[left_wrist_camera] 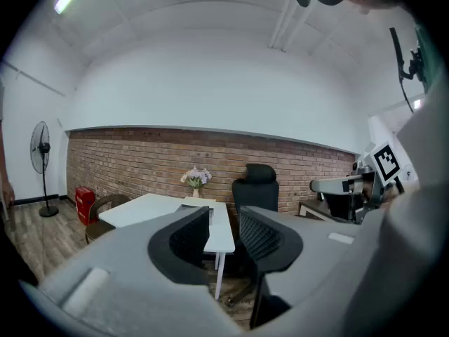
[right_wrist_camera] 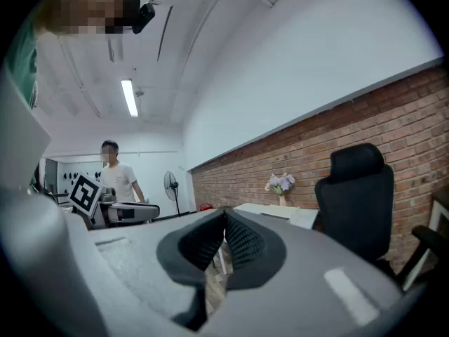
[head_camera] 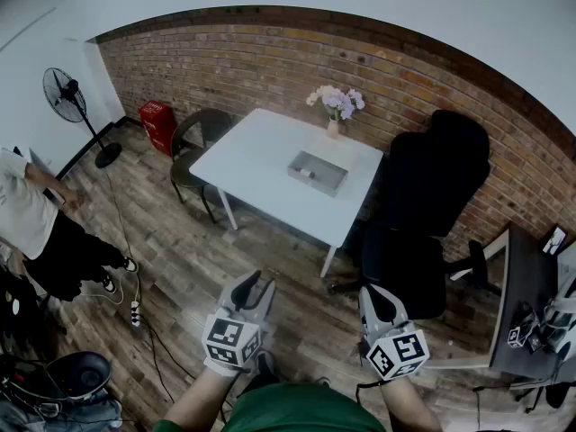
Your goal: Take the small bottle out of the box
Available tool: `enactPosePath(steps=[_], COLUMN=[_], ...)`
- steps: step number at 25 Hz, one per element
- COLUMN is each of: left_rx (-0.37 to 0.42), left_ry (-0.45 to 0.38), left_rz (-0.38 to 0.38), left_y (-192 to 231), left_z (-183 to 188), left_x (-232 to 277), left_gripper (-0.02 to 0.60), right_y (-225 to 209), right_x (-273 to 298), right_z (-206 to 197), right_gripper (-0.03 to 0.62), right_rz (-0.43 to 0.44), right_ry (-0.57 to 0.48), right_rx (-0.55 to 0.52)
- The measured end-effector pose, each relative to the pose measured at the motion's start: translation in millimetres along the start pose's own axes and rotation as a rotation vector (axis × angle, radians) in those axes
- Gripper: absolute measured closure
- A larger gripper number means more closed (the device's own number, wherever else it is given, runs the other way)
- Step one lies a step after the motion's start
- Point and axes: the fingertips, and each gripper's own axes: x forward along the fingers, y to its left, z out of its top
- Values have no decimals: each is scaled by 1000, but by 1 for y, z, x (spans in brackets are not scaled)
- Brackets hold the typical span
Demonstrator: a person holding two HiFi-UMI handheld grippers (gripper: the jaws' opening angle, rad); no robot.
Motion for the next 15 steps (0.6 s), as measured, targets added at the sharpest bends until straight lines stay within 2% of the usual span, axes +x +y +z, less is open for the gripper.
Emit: enactPosePath(steps=[9,15], left_rx=[-2,27], left_ry=[-50,-101], left_rz=[-39,-54], left_y=[110,162], left_z=[25,48], left_x=[15,33], left_gripper=[442,443], right_y=[41,53], right_x=[82,121], right_z=[14,30], right_gripper=[589,590], right_rz=[-105,-185], right_ry=[-20,-54], right_rx=[-30,-74])
